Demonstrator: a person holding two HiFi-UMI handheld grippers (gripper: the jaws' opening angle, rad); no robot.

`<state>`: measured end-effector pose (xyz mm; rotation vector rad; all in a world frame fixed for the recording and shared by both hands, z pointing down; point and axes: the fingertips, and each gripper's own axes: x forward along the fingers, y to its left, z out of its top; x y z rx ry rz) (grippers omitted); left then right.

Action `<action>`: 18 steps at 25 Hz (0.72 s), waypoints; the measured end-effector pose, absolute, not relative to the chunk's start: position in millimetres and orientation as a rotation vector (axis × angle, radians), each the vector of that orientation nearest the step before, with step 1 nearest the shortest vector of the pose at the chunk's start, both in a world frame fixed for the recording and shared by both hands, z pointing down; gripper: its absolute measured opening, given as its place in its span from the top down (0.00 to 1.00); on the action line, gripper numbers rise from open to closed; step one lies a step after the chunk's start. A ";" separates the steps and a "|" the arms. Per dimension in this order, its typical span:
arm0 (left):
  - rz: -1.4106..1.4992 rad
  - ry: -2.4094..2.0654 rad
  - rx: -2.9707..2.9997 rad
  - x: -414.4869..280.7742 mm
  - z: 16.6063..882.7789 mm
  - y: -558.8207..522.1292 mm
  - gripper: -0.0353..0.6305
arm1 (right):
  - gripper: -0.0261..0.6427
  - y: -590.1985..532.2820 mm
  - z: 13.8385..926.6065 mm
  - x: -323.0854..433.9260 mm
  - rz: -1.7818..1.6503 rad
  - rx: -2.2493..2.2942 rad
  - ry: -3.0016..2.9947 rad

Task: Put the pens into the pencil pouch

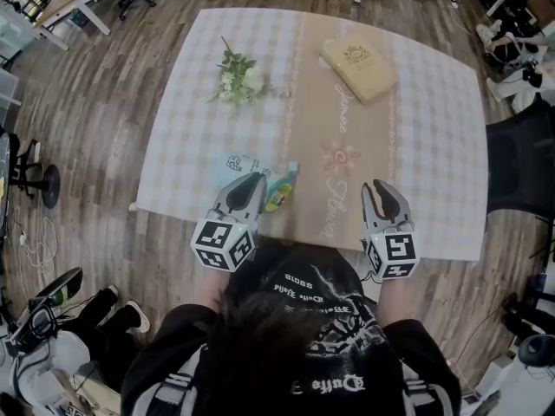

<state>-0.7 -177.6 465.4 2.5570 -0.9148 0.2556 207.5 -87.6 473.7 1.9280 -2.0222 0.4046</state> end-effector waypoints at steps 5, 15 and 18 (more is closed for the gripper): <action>0.231 -0.923 2.547 -2.3 463.0 -183.2 0.91 | 0.94 -86.6 475.4 214.7 0.422 1.974 -1.985; 0.228 -0.824 2.562 3.7 462.3 -181.6 0.92 | 0.95 -91.4 482.3 205.6 0.409 1.915 -1.974; 0.249 -0.823 2.573 4.4 463.4 -182.0 0.92 | 0.95 -93.7 482.2 206.3 0.399 1.917 -1.968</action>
